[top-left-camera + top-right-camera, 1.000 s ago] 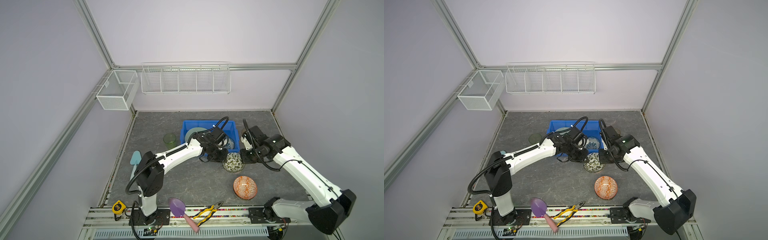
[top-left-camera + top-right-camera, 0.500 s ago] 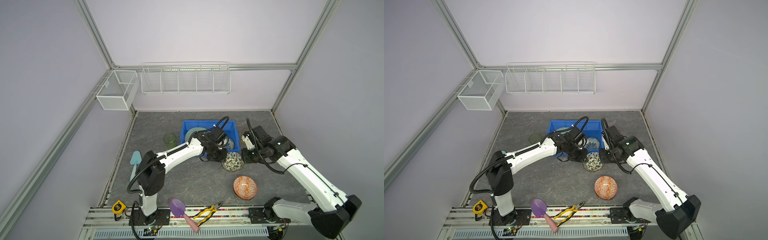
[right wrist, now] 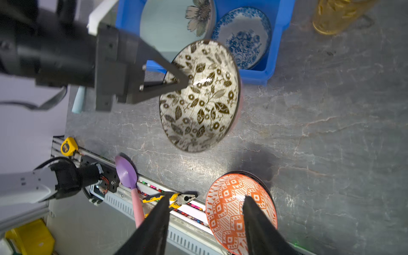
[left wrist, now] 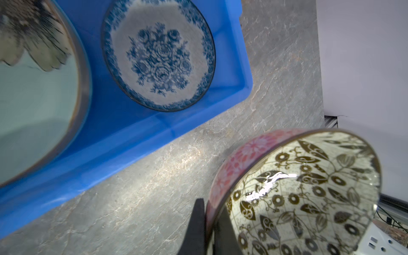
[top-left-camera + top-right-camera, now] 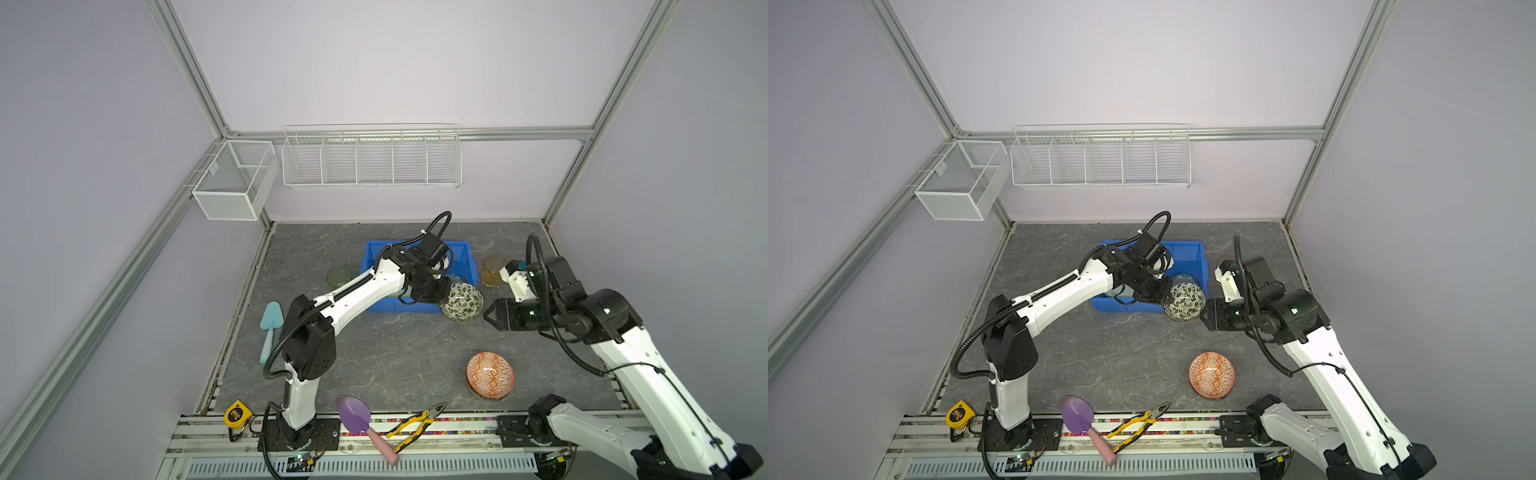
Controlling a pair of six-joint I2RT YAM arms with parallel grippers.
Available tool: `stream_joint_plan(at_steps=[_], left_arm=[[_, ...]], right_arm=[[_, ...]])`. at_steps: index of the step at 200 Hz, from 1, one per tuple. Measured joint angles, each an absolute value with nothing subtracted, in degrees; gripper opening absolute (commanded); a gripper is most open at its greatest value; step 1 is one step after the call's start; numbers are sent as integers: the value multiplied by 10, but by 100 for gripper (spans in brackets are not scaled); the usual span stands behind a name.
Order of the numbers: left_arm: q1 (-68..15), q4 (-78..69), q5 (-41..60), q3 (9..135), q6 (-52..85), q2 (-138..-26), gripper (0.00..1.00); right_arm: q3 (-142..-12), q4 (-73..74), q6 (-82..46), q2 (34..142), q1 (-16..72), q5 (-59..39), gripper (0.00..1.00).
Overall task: Place the mixed dishes into the plastic bin
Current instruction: 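Pinch the bowl rim with the left gripper while the right gripper releases and withdraws, then lower the leaf-patterned bowl with the left gripper into the bin beside the blue-and-white bowl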
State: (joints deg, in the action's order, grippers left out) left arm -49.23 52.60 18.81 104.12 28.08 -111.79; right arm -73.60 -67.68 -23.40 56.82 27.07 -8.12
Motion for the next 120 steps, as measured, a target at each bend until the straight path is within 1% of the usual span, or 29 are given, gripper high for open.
stream_joint_plan(at_steps=[35, 70, 120], left_arm=[[-463, 529, 175, 1096, 273, -1153, 0], [-460, 537, 153, 1163, 262, -1210, 0], [-460, 556, 127, 1229, 251, -1276, 0]], right_arm=[[-710, -677, -231, 514, 265, -124, 66], [-692, -676, -235, 488, 262, -148, 70], [-679, -693, -244, 459, 262, -149, 76]])
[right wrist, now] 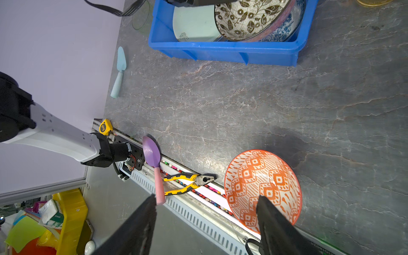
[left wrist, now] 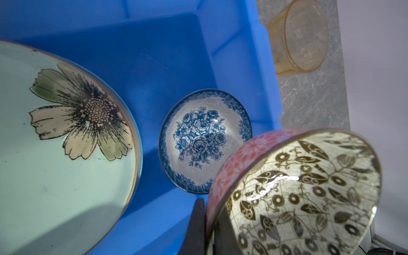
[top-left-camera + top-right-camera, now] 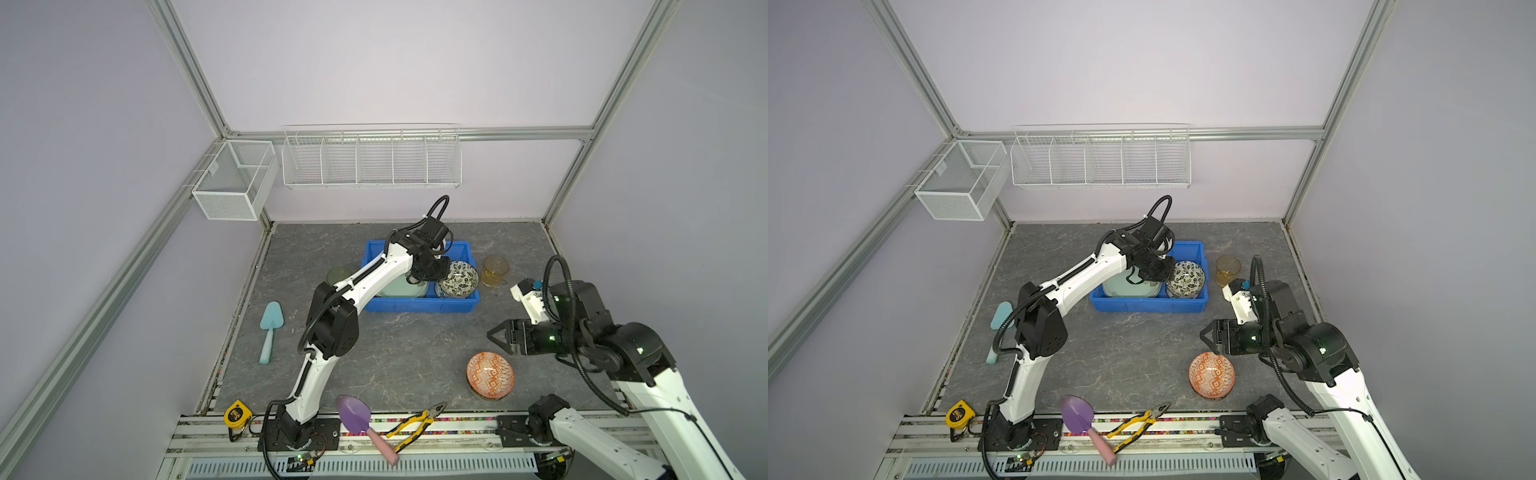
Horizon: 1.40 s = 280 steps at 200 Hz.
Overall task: Place the mixed dishes into the plastic bin
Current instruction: 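Lower the leaf-patterned bowl with the left gripper into the bin beside the blue-and-white bowl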
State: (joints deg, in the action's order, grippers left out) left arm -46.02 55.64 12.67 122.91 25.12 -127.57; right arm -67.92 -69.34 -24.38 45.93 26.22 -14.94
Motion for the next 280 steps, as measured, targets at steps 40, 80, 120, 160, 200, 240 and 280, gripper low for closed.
stream_joint_plan(at_steps=[40, 80, 120, 160, 200, 240, 280], left_arm=[[-454, 571, 116, 1260, 248, -1315, 0], [-444, 585, 106, 1282, 247, -1337, 0], [-436, 591, 103, 1296, 247, -1352, 0], [-435, 591, 103, 1297, 246, -1363, 0], [-435, 588, 103, 1297, 246, -1363, 1], [-435, 585, 105, 1297, 246, -1365, 4], [-435, 586, 106, 1300, 244, -1378, 7]], right_arm=[[-679, -724, -246, 454, 261, -114, 99], [-679, -733, -244, 457, 260, -86, 100], [-679, -733, -243, 468, 260, -72, 99], [-677, -729, -239, 476, 260, -55, 99], [-675, -723, -232, 497, 260, -47, 99], [-664, -717, -229, 498, 255, -41, 98], [-657, -716, -227, 495, 252, -38, 98]])
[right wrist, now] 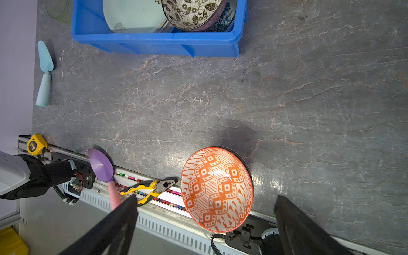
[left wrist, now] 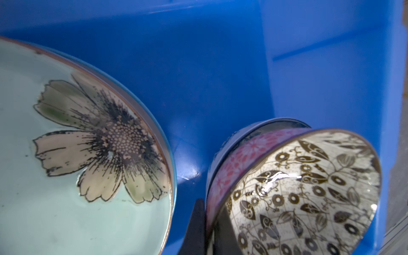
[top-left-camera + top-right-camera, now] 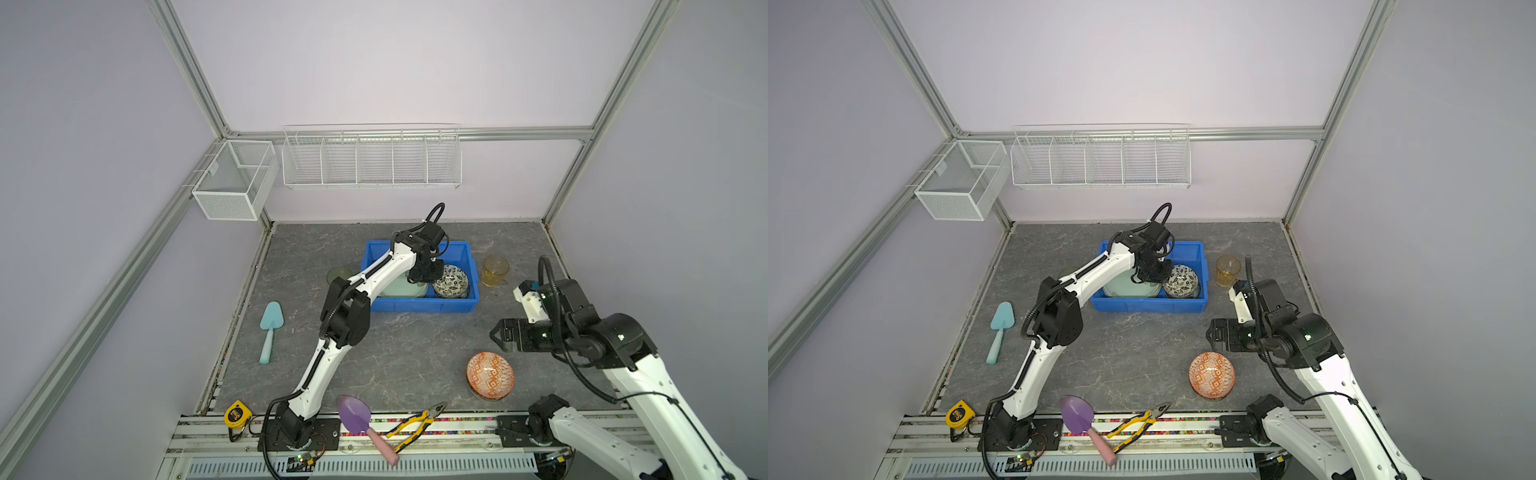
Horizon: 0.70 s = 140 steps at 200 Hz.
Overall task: Place the mixed dishes into the plastic bin
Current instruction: 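Lower the leaf-patterned bowl with the left gripper into the bin beside the blue-and-white bowl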
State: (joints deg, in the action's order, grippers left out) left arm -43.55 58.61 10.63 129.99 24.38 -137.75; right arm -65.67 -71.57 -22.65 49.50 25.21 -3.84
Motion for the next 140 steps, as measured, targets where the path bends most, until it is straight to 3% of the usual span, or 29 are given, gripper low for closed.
stream_joint_plan(at_steps=[83, 140], left_arm=[[-435, 573, 133, 1310, 243, -1383, 36], [-435, 570, 141, 1310, 247, -1383, 78]], right_arm=[[-649, -708, -220, 493, 244, -39, 98], [-648, -709, -218, 493, 241, -39, 96]])
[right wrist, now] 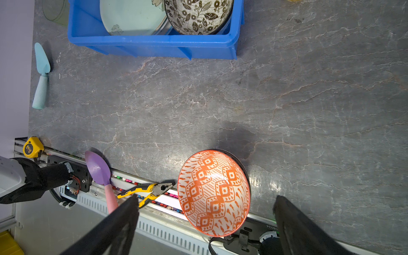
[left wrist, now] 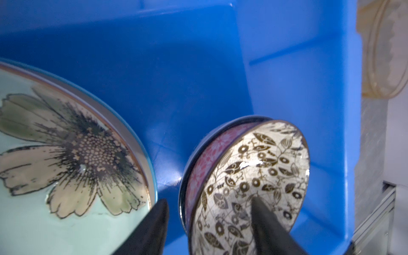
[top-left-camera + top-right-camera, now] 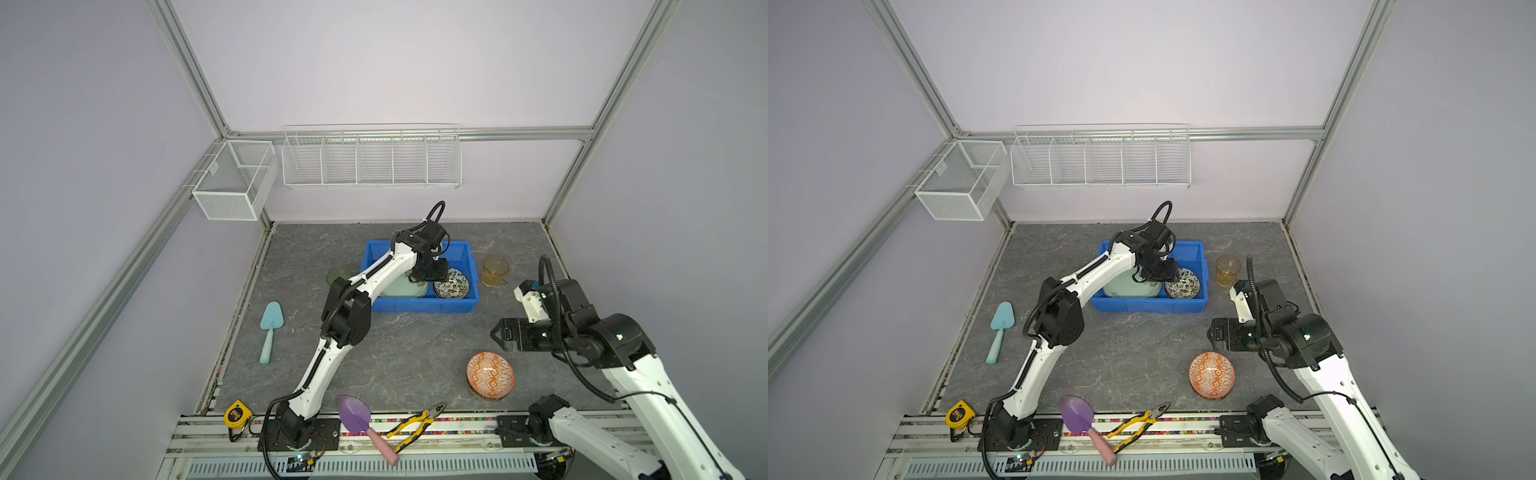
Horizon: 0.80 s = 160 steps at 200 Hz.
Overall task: Place the mixed dishes into the plastic bin
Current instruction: 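Lower the leaf-patterned bowl with the left gripper into the bin beside the blue-and-white bowl, then open the left gripper and raise it while the right gripper returns to the stack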
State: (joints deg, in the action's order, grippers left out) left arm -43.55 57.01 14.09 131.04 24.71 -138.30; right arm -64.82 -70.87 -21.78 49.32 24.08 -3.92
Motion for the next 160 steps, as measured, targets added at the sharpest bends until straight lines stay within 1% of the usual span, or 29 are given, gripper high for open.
stream_joint_plan(at_steps=[33, 37, 45, 49, 79, 99, 123, 160], left_arm=[[-435, 574, 138, 1310, 241, -1383, 87], [-435, 575, 138, 1310, 240, -1382, 89], [-435, 576, 137, 1310, 239, -1381, 98], [-435, 578, 137, 1310, 236, -1380, 100], [-435, 584, 131, 1308, 233, -1353, 98], [-435, 584, 124, 1296, 228, -1317, 98], [-435, 581, 115, 1264, 217, -1259, 98], [-435, 565, 103, 1173, 207, -1172, 98]], right_arm=[[-638, -711, -220, 494, 241, -41, 93], [-637, -712, -220, 493, 241, -41, 92], [-635, -715, -223, 493, 241, -41, 92], [-635, -716, -224, 493, 241, -41, 92], [-619, -733, -236, 493, 241, -29, 94], [-593, -745, -248, 494, 240, -21, 100], [-559, -756, -260, 495, 240, -17, 90], [-523, -759, -274, 499, 240, -25, 75]])
